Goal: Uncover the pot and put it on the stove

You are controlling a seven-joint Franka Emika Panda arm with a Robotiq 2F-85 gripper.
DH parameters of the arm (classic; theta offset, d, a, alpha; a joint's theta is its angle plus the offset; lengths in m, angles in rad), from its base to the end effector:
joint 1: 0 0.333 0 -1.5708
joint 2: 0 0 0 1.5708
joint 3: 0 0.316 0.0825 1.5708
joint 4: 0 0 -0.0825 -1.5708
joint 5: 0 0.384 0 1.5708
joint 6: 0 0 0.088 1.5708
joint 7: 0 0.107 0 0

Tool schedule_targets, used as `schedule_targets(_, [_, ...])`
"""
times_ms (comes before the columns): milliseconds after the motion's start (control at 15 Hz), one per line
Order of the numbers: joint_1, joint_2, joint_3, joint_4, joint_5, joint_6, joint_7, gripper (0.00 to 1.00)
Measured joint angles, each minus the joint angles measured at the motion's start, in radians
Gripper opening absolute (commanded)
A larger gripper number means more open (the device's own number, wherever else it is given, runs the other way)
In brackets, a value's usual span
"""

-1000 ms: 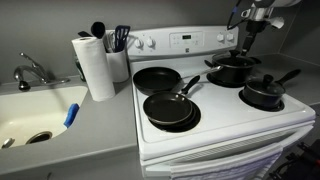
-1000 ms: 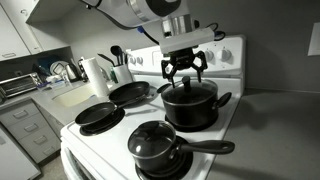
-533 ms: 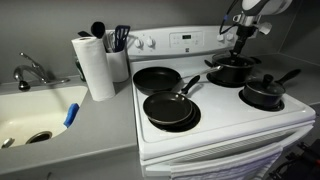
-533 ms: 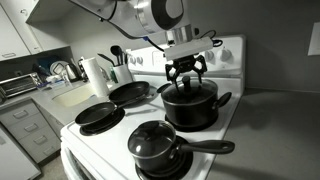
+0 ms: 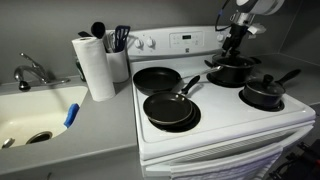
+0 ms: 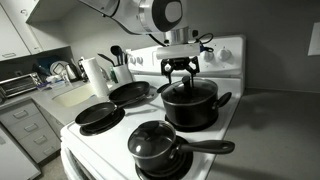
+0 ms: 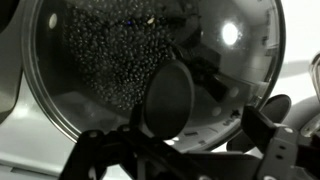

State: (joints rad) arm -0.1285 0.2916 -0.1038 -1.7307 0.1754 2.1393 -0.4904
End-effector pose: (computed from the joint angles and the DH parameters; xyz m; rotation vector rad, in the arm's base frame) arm 0.6369 -0.1373 0.4239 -3.0466 -0.2726 -0.2379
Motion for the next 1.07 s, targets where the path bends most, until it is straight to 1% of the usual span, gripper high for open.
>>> schedule_targets(200, [-0.001, -0.001, -0.001, 0.001, -0.010, 0.000, 0.116, 1.00])
schedule_targets(333, [-0.001, -0.003, -0.008, 0.001, -0.042, 0.003, 0.186, 1.00])
schedule_targets(533, [-0.002, -0.007, -0.016, 0.001, -0.093, 0.003, 0.233, 1.00])
schedule_targets(667, [-0.004, -0.007, -0.016, 0.001, -0.099, -0.001, 0.224, 1.00])
schedule_targets(933, [-0.026, -0.006, 0.005, 0.001, -0.028, -0.028, 0.081, 1.00])
schedule_targets(1067, [-0.035, -0.006, 0.010, 0.002, -0.022, -0.056, 0.015, 1.00])
